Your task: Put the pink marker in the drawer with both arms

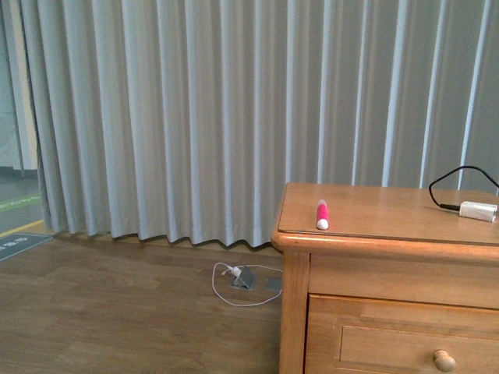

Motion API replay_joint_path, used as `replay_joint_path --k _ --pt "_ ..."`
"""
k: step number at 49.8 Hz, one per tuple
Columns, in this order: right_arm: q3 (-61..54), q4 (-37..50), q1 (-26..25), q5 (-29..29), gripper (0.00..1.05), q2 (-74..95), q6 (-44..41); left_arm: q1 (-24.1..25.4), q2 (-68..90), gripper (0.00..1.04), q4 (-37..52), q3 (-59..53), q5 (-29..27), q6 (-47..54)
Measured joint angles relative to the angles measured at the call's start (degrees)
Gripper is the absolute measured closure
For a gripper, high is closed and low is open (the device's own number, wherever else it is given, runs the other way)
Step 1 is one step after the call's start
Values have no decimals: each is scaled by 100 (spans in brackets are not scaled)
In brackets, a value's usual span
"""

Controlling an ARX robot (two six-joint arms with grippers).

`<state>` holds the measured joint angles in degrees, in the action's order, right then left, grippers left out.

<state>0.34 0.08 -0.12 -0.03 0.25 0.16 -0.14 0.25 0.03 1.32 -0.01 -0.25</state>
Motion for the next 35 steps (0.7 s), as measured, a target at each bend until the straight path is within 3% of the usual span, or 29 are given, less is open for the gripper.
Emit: replay_joint_path --k 35 --pt "0 0 0 0 8 0 0 0 0 6 0 0 0 0"
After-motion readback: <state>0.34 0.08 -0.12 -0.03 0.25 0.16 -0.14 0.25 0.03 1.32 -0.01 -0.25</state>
